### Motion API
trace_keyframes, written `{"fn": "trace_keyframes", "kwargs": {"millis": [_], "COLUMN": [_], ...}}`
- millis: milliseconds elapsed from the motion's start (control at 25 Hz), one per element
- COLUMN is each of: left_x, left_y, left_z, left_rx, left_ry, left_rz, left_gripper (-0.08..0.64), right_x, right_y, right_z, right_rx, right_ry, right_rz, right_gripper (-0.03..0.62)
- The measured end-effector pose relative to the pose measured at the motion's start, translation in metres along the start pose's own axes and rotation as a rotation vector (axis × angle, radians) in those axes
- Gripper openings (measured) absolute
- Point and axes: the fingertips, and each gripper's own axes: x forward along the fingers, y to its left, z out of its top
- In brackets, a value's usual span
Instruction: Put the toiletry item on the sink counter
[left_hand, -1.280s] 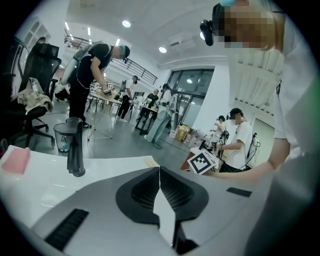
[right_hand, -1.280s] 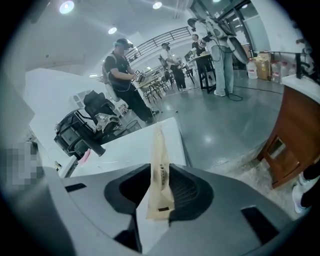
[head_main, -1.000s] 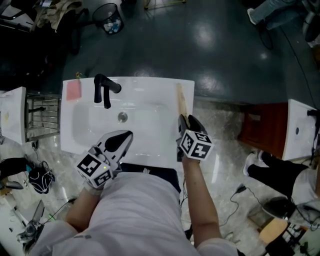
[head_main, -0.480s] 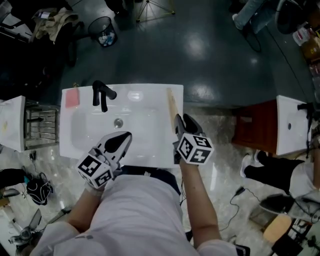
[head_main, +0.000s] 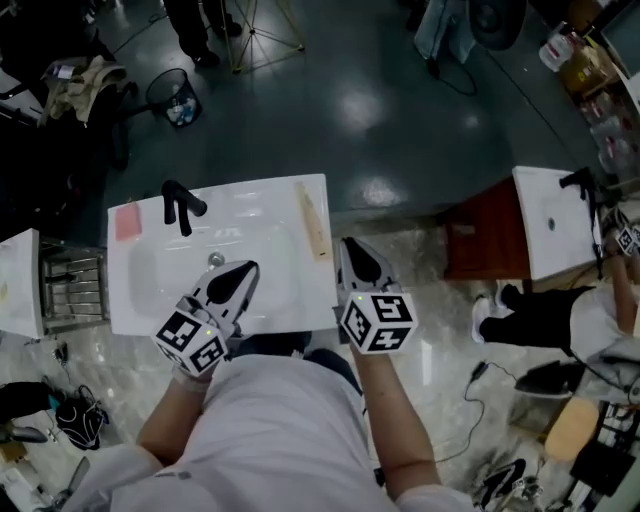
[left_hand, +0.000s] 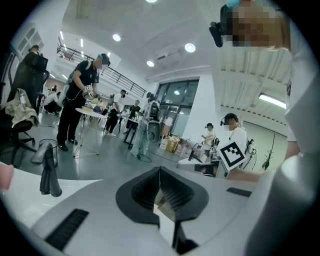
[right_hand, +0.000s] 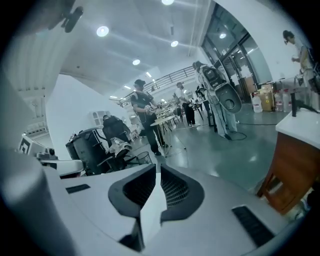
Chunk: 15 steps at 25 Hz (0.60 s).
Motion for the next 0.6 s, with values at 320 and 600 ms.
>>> {"fn": "trace_keyframes", "kwargs": {"millis": [320, 600], "left_x": [0.010, 0.022], "left_y": [-0.058, -0.110], "left_z": [-0.003, -0.003], "left_rx": [0.060, 0.075], "left_ry": [-0.001, -0.015], "left_rz": [-0.082, -0.166], "left_gripper": [0.017, 0.017], "right_x": [-0.081, -0.148], "right_y": [-0.003, -0.016], "right_z": [0.005, 0.006], "right_rx": [-0.022, -0.005], "right_ry": [-0.064, -0.123], "right_rz": [-0.048, -0.088], "right_gripper": [0.040, 0.040]}}
